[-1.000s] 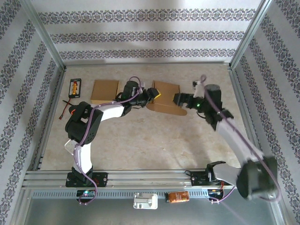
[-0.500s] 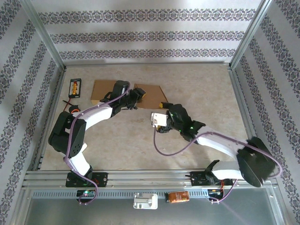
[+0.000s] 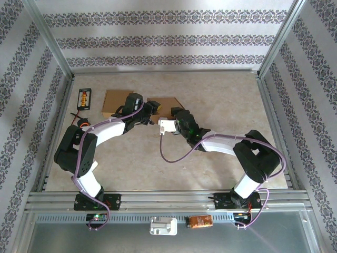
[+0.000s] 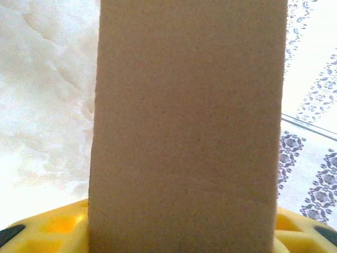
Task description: Fold the paper box
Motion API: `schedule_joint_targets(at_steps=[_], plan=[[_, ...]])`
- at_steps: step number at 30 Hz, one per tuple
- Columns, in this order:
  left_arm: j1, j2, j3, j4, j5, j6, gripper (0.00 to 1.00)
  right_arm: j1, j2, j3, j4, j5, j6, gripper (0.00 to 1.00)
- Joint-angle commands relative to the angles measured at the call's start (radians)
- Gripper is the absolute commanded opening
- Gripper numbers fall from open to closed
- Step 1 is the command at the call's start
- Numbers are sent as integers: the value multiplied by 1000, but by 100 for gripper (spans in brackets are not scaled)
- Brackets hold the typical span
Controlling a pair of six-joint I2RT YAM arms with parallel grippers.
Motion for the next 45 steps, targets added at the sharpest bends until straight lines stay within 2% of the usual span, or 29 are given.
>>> schedule_joint_targets(at_steps=[1, 4, 7, 11, 13, 15, 17, 19, 23, 25, 27, 30, 33, 40, 45], plan=[[-8, -24, -22, 48, 36, -51, 23, 7, -40, 0, 47, 26, 17, 48], [-5, -39, -31, 74, 28, -61, 29, -1, -115, -30, -14, -20, 57, 38], [-1, -91, -47, 81, -15, -52, 41, -16, -197, -55, -91, -58, 99, 32], [35, -233, -30, -24, -119, 85, 55, -55, -324, -43, -317, -140, 138, 29], [63, -323, -5, -97, -197, 255, 60, -80, -373, 17, -527, -224, 129, 30], [87, -411, 37, -176, -274, 508, 63, -81, -380, 148, -855, -293, 75, 29], [94, -476, 66, -219, -323, 756, 63, -70, -340, 295, -1101, -303, 52, 28], [94, -534, 66, -225, -322, 992, 64, -53, -276, 465, -1344, -315, 38, 29], [95, -628, 43, -244, -133, 1397, 67, -24, -70, 836, -1757, -394, 105, 26], [94, -653, 53, -311, -21, 1539, 68, -11, 64, 1007, -1914, -404, 145, 20], [92, -656, 80, -424, 131, 1670, 69, -4, 195, 1159, -2047, -388, 179, 20], [86, -638, 113, -580, 230, 1774, 69, -7, 328, 1285, -2103, -329, 199, 25], [82, -643, 92, -637, 216, 1808, 69, -12, 385, 1318, -2052, -283, 188, 32], [83, -665, 8, -600, 157, 1756, 69, -20, 426, 1271, -1894, -310, 225, 36], [83, -638, -19, -552, 115, 1687, 69, -44, 415, 1197, -1794, -317, 268, 47]])
